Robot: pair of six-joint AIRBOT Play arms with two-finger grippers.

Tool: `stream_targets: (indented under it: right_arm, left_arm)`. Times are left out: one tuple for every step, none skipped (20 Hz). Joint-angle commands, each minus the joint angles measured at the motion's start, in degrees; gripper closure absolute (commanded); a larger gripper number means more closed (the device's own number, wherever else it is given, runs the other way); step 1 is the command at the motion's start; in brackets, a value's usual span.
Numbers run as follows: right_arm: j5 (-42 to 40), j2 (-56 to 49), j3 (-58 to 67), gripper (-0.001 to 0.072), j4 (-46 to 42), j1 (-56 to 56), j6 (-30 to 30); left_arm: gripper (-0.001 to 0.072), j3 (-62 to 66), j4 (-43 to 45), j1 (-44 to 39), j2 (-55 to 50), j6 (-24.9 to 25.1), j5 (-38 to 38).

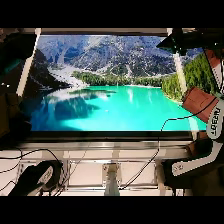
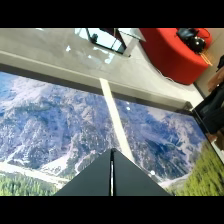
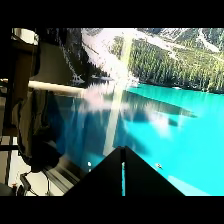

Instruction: Fold the clothes and pants, and hang the long-sleeved shirts on hangers.

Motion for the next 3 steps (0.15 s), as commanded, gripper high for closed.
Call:
stream_targets:
  right_arm:
    - [0.00,-0.02,-0.02,0.0695,0.02,0.46,0.00]
    - [0.00,-0.02,-0.02,0.0695,0.02,0.46,0.00]
    - [0.00,-0.02,-0.02,0.0695,0.02,0.46,0.00]
  left_arm:
    - [0.0698,0.07,0.02,0.04,0.02,0.02,0.02]
    - [0.0698,0.07,0.02,0.04,0.02,0.02,0.02]
    - [0.0698,0.07,0.02,0.04,0.02,0.02,0.02]
